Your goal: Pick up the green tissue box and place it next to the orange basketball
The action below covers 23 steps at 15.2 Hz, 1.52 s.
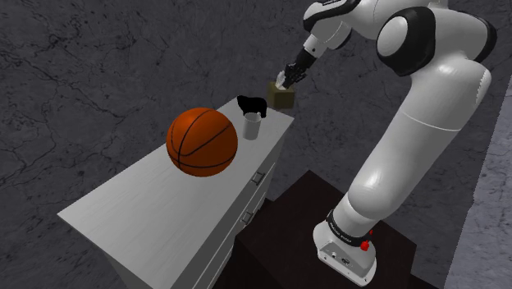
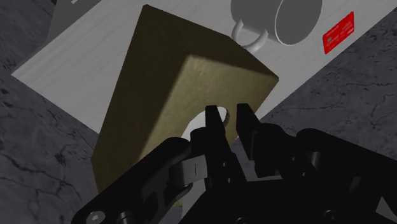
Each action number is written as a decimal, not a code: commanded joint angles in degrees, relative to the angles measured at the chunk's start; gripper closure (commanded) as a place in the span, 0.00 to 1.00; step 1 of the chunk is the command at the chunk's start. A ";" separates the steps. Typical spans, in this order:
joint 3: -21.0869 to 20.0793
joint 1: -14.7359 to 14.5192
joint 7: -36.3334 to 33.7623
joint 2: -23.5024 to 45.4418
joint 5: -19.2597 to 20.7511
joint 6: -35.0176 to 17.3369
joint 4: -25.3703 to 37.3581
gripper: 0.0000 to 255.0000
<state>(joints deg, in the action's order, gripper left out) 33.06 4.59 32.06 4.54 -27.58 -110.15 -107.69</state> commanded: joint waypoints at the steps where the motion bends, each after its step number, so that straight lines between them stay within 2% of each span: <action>1: 0.01 -0.04 -0.78 -0.36 0.44 1.22 1.10 1.00; 23: 0.69 0.78 -6.84 -0.48 1.97 16.56 17.42 1.00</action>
<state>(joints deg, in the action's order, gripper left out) 33.69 5.26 25.45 3.70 -25.43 -94.51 -91.49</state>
